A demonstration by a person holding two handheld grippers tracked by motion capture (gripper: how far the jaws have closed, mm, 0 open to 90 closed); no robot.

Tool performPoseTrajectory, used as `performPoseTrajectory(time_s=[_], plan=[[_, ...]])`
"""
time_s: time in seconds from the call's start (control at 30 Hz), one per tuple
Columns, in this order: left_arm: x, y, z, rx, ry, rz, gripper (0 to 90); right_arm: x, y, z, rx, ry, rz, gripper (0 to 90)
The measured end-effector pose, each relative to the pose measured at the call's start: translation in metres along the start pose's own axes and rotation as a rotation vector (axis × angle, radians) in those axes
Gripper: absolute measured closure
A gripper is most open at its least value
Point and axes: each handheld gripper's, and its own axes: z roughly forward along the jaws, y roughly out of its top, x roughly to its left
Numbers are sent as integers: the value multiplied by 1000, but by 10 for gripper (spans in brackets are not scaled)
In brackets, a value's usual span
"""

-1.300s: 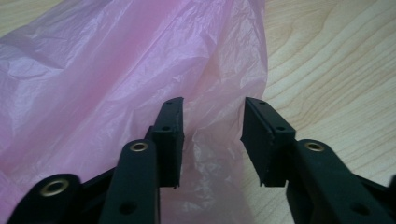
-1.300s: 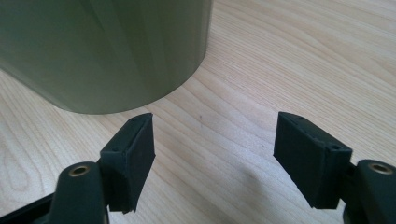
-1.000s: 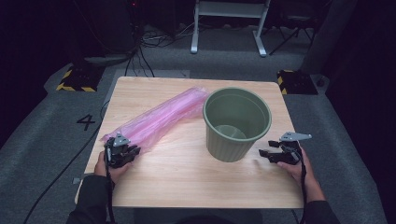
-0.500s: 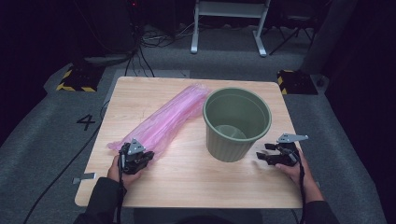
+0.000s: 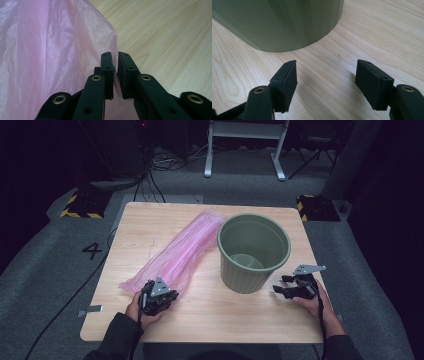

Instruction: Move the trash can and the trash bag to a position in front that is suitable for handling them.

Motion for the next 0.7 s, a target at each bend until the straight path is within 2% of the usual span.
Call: performPoseTrajectory(time_s=[0.23,0.27,0.47,0.7], plan=[[-13,6,12,29,-42,33,844,-1,0,0,-3,8,6,339],[-16,7,14,29,-56,42,844,-1,0,0,-3,10,7,337],[-25,13,19,35,-70,60,838,-1,0,0,-3,16,7,336],[-42,19,21,28,-106,92,813,-2,-1,-1,-7,18,9,339]])
